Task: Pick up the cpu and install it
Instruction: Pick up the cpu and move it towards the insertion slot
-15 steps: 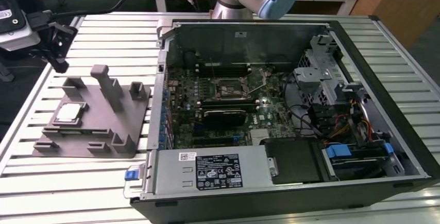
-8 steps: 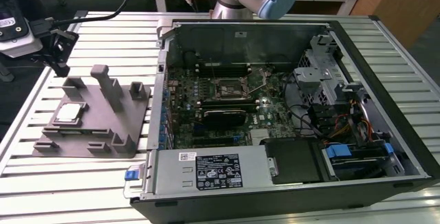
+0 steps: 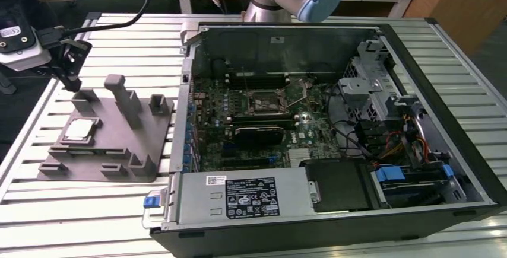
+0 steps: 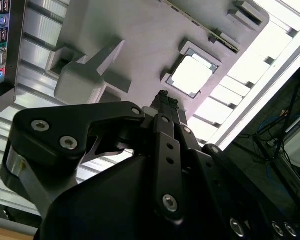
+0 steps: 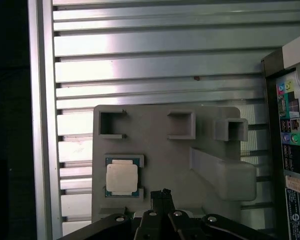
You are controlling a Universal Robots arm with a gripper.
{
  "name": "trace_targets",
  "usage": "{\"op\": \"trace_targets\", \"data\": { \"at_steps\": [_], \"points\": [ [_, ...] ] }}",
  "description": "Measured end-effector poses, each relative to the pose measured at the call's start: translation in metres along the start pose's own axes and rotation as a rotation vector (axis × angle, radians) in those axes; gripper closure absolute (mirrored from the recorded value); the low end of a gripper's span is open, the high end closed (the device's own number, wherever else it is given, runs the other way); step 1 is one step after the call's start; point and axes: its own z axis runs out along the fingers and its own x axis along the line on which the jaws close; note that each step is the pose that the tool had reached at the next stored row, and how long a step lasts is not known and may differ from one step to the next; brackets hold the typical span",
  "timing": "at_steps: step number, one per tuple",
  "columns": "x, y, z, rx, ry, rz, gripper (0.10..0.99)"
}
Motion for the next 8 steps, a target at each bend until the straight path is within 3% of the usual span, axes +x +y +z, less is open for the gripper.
{"op": "trace_targets", "data": {
  "at_steps": [8],
  "points": [
    [0.0006, -0.0002, 0.0027, 0.0, -0.0001, 0.0, 0.98]
  ]
}}
